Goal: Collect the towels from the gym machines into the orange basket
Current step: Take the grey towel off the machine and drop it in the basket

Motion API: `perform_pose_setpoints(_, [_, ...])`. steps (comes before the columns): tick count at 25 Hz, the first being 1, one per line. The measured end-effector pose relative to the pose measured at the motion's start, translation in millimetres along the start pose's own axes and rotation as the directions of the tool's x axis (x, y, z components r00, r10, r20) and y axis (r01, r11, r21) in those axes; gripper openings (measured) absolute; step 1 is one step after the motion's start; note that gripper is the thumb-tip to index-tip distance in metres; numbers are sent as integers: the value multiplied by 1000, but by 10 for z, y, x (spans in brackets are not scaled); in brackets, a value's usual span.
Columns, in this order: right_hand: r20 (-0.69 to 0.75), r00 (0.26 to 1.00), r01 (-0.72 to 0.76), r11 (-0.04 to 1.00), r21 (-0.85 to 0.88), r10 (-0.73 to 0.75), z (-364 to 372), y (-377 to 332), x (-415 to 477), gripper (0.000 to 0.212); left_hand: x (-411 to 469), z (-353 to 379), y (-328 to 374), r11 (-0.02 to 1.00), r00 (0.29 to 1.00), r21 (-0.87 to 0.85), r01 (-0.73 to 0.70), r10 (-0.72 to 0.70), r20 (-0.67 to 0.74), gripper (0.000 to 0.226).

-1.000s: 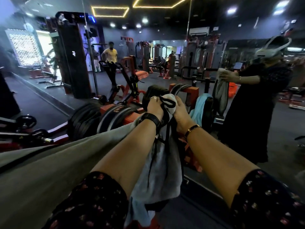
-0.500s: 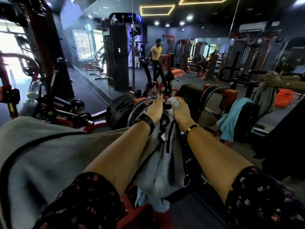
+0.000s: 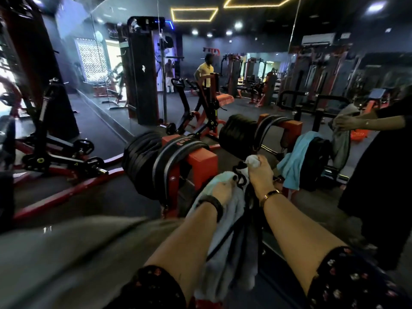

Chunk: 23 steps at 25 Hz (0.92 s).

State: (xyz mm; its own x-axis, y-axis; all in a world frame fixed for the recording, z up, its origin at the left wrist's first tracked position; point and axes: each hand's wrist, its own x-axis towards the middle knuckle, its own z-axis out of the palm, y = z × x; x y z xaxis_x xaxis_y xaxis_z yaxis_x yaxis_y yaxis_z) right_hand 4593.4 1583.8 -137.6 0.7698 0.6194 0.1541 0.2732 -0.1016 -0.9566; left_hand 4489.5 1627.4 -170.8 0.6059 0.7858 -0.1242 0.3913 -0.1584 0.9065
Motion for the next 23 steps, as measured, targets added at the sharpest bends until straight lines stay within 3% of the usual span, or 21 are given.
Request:
perform_pose_setpoints(3, [82, 994, -74, 996, -48, 78, 81, 349, 448, 47, 307, 221, -204, 961, 989, -249, 116, -135, -62, 47])
perform_pose_setpoints(6, [174, 980, -91, 995, -41, 97, 356, 587, 866, 18, 742, -38, -291, 948, 986, -317, 12, -64, -154, 36])
perform_pose_setpoints(8, [260, 959, -91, 993, -81, 110, 643, 835, 1212, 25, 1028, -173, -367, 941, 975, -333, -58, -19, -223, 20])
perform_pose_setpoints(9, [262, 954, -110, 983, -146, 146, 759, 907, 1325, 38, 1153, -179, -433, 943, 965, -326, -66, -22, -261, 24])
perform_pose_setpoints(10, [266, 945, -128, 965, -230, 188, 840, 987, 1441, 50, 1219, -153, -481, 966, 949, -252, -53, -29, -312, 30])
perform_pose_setpoints(13, [257, 922, -176, 903, -392, 291, 940, 1136, 1609, 60, 1321, -65, -575, 975, 864, 209, 75, 41, -502, 51])
perform_pose_setpoints(14, [255, 913, -197, 893, -404, 317, 957, 1186, 1660, 63, 1344, -80, -570, 961, 866, 258, 104, 40, -499, 50])
perform_pose_setpoints(16, [321, 890, -195, 906, -377, 325, 995, 1278, 1767, 59, 1407, -109, -564, 979, 898, 184, 86, 4, -440, 44])
perform_pose_setpoints(19, [340, 878, -200, 905, -376, 336, 1004, 1088, 1655, 28, 1491, -85, -643, 993, 933, 99, 59, -20, -360, 42])
perform_pose_setpoints(23, [299, 912, -173, 923, -343, 281, 968, 1047, 1628, 42, 1457, -58, -617, 999, 930, -19, 30, -35, -365, 38])
